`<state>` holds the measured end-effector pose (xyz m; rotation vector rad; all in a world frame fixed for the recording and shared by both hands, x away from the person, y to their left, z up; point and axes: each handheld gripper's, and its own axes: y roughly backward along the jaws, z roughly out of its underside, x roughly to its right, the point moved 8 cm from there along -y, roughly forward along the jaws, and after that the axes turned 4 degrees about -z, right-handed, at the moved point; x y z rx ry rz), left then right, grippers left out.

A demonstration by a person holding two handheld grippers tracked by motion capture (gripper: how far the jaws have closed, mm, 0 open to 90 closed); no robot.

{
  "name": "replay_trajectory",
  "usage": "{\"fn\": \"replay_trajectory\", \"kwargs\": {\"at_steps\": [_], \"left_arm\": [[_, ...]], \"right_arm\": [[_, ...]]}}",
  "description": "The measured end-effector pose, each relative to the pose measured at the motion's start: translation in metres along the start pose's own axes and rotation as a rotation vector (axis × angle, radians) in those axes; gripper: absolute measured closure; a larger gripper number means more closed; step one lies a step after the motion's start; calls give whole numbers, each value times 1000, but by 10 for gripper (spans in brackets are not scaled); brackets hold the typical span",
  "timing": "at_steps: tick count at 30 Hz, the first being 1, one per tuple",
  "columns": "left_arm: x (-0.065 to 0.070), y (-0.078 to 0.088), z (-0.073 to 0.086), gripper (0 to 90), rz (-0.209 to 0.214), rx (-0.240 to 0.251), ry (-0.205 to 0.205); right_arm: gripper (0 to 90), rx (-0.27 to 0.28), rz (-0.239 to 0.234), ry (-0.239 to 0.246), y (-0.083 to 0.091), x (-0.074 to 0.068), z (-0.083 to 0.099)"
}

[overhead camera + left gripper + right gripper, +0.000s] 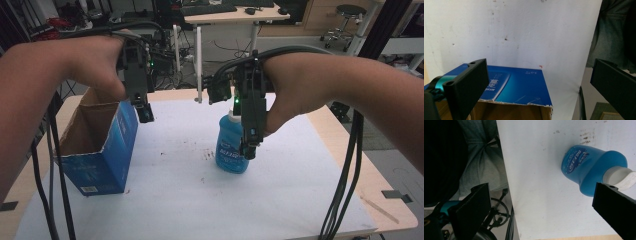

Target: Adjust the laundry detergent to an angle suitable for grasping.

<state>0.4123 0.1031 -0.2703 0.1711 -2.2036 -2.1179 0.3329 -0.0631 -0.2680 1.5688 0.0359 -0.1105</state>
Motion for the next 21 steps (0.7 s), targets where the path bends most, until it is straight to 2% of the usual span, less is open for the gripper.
{"fn": "replay_trajectory", "kwargs": {"at_steps": [11,14,15,17,18,21], "left_arm": [[0,-4,-4,17,2,-14,12],[1,-5,-9,17,1,-19,16],[1,-5,-9,17,-2,-20,18],[1,-5,-11,17,-1,-19,21],[1,-5,-12,17,1,-16,18],[1,-5,-14,17,0,-10,15]], "right_arm": [[12,13,-15,5,-5,8,6],[12,8,-10,37,-8,10,8],[12,16,-18,22,-8,8,8],[12,14,-10,39,-8,10,9],[12,21,-18,19,-8,8,9],[12,21,-14,25,-8,10,10]]}}
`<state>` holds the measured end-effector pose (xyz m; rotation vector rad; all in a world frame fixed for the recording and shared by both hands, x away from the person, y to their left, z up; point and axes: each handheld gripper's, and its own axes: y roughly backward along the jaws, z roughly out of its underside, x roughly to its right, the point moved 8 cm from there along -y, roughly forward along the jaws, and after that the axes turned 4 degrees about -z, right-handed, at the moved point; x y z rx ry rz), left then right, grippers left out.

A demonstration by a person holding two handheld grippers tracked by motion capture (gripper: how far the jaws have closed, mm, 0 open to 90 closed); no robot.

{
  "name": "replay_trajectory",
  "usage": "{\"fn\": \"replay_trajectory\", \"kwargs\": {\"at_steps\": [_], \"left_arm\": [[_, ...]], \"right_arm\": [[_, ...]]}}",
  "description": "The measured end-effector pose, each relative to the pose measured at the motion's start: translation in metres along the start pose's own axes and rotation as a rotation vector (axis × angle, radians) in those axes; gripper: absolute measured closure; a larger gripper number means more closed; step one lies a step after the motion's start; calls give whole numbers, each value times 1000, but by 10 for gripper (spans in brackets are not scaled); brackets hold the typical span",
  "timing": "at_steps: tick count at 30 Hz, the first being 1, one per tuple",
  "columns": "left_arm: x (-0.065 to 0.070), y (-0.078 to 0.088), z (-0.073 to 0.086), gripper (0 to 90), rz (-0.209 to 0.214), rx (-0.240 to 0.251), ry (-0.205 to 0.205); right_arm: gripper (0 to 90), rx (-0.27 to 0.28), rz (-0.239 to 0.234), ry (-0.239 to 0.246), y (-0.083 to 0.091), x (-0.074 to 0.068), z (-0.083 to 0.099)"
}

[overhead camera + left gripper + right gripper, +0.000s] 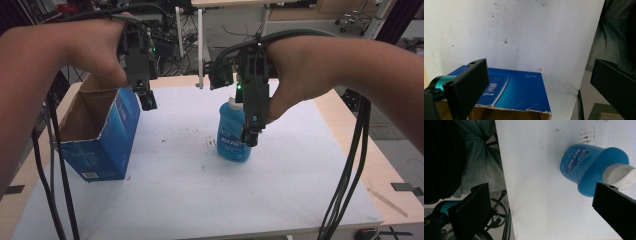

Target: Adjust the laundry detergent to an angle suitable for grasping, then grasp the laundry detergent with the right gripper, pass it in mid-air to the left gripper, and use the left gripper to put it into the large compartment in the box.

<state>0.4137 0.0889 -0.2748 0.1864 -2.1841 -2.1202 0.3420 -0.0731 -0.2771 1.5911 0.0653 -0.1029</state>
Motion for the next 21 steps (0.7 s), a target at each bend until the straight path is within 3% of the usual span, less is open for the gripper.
{"fn": "replay_trajectory", "kwargs": {"at_steps": [7,21], "left_arm": [[0,-2,-3,17,5,-11,-23],[2,0,2,17,-5,-12,-10]], "right_arm": [[12,1,-4,-7,-1,2,-1],[12,0,9,1,0,-1,1]]}}
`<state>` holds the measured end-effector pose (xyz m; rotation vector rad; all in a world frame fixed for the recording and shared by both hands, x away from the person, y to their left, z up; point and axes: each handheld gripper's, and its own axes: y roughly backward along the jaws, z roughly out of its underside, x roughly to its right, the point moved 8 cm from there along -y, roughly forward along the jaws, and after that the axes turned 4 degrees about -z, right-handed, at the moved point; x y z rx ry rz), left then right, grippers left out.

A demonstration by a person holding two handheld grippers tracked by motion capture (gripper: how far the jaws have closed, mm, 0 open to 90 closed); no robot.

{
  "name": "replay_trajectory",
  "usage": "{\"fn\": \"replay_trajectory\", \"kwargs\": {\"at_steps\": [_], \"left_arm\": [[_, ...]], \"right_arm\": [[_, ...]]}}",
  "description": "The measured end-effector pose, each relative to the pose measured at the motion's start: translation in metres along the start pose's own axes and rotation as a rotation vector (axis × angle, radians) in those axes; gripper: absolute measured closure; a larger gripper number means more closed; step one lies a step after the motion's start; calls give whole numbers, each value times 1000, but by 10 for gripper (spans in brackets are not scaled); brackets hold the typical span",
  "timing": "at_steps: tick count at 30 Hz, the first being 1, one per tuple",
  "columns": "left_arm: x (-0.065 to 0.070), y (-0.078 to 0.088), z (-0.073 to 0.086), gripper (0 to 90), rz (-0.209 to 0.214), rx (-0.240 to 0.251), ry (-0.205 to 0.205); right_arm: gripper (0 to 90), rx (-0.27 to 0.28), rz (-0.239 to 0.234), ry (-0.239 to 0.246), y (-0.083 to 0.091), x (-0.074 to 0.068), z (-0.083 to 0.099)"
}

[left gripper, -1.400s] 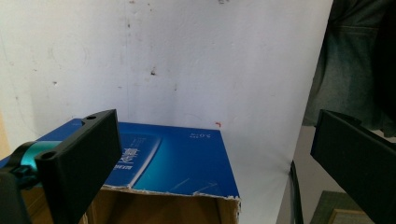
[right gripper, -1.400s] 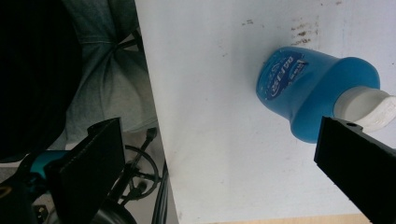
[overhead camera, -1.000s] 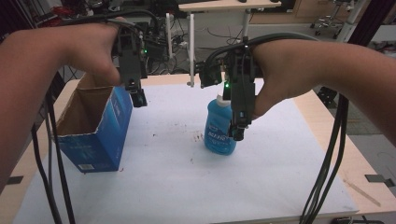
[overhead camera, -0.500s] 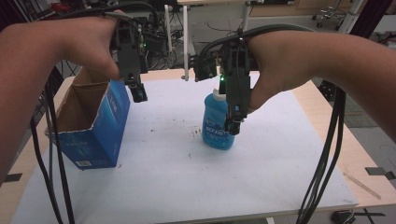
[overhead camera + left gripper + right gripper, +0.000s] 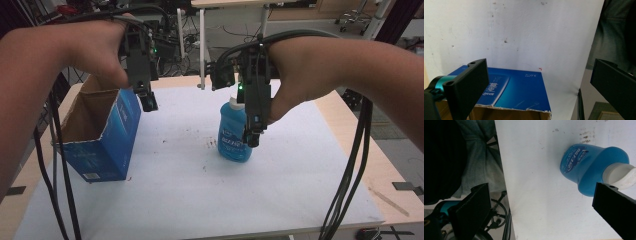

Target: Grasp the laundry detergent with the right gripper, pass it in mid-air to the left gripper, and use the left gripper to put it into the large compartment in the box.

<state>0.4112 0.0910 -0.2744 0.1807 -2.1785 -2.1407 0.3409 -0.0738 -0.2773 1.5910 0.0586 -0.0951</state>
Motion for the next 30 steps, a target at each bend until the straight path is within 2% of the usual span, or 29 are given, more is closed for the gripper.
{"fn": "replay_trajectory", "kwargs": {"at_steps": [5,11,18,19,20,21,22,28,29,30], "left_arm": [[2,1,1,17,-6,7,-3],[5,1,3,17,-11,10,-8],[9,3,6,17,-13,6,-1],[9,3,6,17,-16,7,1],[9,3,6,17,-16,10,5],[10,3,6,17,-15,13,7],[10,4,7,17,-17,10,5],[10,4,8,17,-16,5,10],[10,4,9,17,-17,3,10],[10,4,9,17,-18,5,12]], "right_arm": [[12,9,-4,-20,-2,-4,0],[12,69,13,-40,-7,-7,3],[12,276,65,-83,1,-3,-2],[12,276,65,-83,1,-3,-2],[12,349,81,-98,5,2,-5],[12,349,81,-98,5,2,-5],[12,424,103,-125,10,9,-8],[12,620,167,-239,23,35,-5],[12,620,167,-239,23,35,-5],[12,666,184,-279,27,44,1]]}}
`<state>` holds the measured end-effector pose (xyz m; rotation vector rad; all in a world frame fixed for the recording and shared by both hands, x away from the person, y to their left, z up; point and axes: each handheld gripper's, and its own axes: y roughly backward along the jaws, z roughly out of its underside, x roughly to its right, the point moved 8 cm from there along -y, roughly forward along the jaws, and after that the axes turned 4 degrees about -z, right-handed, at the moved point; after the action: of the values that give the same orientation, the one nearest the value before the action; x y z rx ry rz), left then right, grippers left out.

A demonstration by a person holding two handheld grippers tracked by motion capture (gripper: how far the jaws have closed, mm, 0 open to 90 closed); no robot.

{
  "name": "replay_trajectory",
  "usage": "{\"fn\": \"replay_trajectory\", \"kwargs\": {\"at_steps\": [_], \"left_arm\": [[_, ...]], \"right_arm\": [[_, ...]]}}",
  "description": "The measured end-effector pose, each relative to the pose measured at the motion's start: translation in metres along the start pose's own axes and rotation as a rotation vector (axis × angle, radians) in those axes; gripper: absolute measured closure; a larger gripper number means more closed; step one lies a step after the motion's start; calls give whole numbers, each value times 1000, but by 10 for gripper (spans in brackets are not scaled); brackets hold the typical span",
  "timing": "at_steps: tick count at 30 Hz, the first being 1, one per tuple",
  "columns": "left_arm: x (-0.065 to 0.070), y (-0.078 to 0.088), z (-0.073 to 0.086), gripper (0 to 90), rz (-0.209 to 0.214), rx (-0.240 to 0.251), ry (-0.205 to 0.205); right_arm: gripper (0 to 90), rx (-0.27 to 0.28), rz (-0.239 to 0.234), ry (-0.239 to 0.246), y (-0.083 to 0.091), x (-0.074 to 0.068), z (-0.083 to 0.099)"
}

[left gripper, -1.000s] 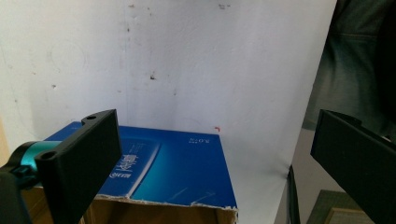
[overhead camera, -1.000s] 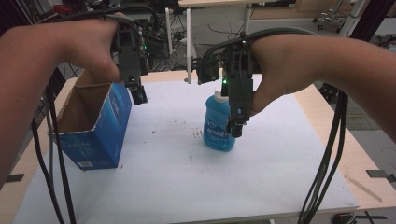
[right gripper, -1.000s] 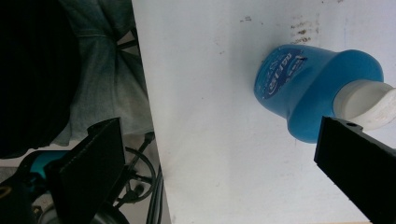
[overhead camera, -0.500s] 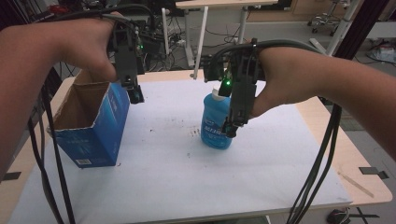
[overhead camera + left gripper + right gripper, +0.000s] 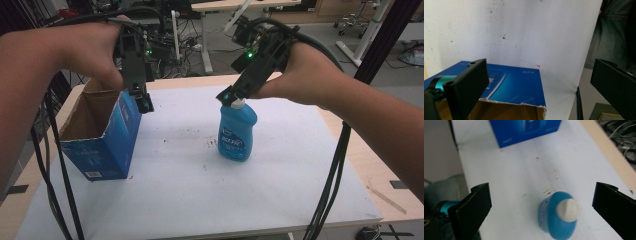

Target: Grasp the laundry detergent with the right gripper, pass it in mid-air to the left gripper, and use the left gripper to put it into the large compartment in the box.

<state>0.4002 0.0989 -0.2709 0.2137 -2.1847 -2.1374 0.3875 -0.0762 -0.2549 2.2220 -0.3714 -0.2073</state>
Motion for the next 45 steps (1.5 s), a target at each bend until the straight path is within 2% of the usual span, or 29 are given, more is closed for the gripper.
{"fn": "replay_trajectory", "kwargs": {"at_steps": [2,3,5,9,10,12,13,15,18,19,22,26,31,37,45], "left_arm": [[-1,0,1,17,-2,0,3],[-2,-1,2,17,-2,-3,1],[-2,-1,2,17,1,-4,3],[-4,-1,2,17,3,-6,7],[-4,-1,2,17,2,-8,3],[-4,-2,1,17,3,-9,3],[-4,-2,0,17,4,-6,1],[-4,-2,-1,17,3,-9,-4],[-3,-3,-3,17,6,-12,-5],[-3,-3,-3,17,5,-12,-4],[-4,-4,-4,17,5,-18,-1],[-4,-5,-5,17,6,-20,-2],[-3,-6,-5,17,4,-23,-1],[-3,-5,-4,17,3,-26,4],[-3,-6,-5,17,2,-27,3]], "right_arm": [[12,13,10,-12,2,5,2],[12,38,26,-53,8,17,7],[12,44,28,-62,9,20,10],[12,59,42,-110,17,34,27],[12,70,51,-131,20,40,36],[12,75,58,-140,21,42,41],[12,84,65,-157,24,46,52],[12,85,69,-166,24,48,56],[12,93,74,-199,27,53,76],[12,93,74,-199,27,53,76],[12,103,76,-221,28,56,96],[12,111,80,-230,28,57,110],[12,130,63,-233,21,54,130],[12,162,21,-217,2,46,149],[12,226,-21,-198,-25,40,156]]}}
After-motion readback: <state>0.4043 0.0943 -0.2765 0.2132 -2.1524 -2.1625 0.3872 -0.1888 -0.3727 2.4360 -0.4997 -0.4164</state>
